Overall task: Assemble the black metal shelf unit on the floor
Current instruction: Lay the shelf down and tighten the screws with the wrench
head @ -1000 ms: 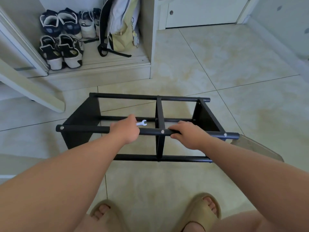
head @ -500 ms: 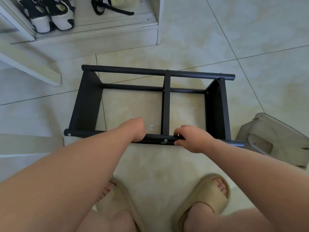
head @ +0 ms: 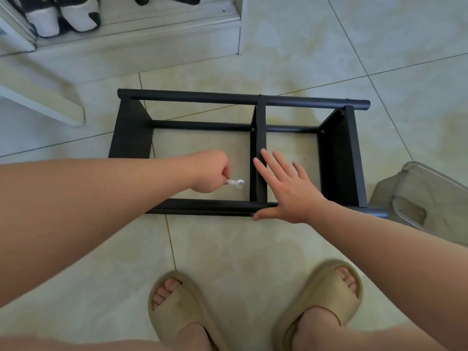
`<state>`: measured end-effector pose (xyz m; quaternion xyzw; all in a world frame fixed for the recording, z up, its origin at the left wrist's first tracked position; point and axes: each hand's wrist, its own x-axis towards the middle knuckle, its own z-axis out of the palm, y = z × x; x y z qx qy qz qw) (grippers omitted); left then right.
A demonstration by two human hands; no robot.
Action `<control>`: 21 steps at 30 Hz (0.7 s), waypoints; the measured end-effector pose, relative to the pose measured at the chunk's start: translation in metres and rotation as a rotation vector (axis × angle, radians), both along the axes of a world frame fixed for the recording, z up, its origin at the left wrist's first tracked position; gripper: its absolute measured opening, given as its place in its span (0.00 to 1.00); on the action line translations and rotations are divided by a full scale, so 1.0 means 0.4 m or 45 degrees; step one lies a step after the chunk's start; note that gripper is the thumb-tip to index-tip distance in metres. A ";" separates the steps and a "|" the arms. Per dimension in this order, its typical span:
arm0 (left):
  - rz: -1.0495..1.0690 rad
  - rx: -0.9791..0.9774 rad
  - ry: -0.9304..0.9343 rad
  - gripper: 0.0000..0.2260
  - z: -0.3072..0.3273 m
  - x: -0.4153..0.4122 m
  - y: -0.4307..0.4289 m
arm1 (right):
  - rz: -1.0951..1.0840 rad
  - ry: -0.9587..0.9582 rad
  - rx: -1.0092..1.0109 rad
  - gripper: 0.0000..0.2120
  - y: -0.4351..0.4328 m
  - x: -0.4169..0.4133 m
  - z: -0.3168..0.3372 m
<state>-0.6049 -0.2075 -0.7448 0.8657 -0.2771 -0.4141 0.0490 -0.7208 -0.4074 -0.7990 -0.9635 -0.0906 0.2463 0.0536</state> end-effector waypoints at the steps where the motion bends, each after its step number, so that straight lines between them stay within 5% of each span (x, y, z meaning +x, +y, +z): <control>1: 0.032 -0.020 0.030 0.05 -0.019 -0.002 0.015 | 0.014 -0.008 0.005 0.59 -0.003 0.002 -0.007; 13: 0.163 -0.326 0.247 0.05 -0.164 -0.013 -0.007 | 0.104 -0.165 0.078 0.57 -0.014 -0.006 -0.054; 21: 0.616 -0.515 0.677 0.04 -0.230 -0.044 -0.020 | 0.138 -0.260 0.121 0.56 -0.017 -0.007 -0.065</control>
